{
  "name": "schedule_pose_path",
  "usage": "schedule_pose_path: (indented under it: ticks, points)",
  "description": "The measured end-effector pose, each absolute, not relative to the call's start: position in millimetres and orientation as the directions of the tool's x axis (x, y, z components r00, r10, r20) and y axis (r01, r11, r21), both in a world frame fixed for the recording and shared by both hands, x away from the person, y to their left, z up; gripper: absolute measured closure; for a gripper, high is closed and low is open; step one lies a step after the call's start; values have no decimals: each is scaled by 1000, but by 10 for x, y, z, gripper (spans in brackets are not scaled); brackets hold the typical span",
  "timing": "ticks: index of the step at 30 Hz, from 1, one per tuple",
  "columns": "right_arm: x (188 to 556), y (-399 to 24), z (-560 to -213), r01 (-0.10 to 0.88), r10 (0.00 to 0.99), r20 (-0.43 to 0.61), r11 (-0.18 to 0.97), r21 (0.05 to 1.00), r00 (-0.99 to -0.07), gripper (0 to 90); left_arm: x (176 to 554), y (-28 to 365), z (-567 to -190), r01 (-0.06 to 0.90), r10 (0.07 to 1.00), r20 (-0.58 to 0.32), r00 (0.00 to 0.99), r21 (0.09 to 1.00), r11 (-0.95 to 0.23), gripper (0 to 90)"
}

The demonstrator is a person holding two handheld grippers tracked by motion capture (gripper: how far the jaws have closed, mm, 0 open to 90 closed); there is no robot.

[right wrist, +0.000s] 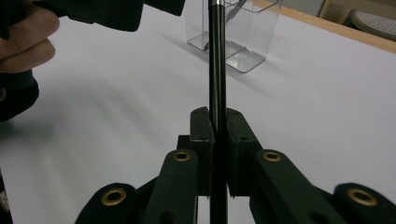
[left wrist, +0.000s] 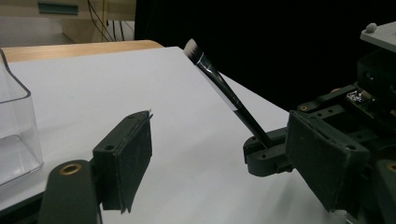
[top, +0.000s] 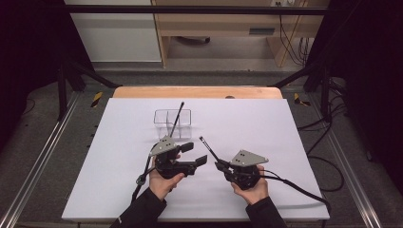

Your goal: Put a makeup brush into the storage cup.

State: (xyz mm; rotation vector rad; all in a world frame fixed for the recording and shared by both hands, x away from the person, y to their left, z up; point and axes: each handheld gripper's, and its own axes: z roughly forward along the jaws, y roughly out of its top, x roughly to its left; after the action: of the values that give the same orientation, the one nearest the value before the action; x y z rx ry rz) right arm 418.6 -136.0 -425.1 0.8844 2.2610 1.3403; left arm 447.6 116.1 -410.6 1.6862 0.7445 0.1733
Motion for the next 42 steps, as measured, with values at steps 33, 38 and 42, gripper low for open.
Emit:
schedule_pose_path:
  ticks: [33, 38, 42]
  points:
    - [4189, -1318, -4286, 339, 676, 44, 312, 888, -736, 837, 4504, 1002, -4143, 428, 568, -373, 733, 903, 40, 354]
    - [4190, -1311, -4293, 340, 675, 47, 309, 888, -736, 837, 4499, 964, -4130, 436, 574, -387, 722, 898, 58, 412]
    - [4190, -1312, -4292, 341, 674, 50, 308, 888, -737, 837, 4495, 935, -4134, 443, 577, -397, 714, 894, 67, 455]
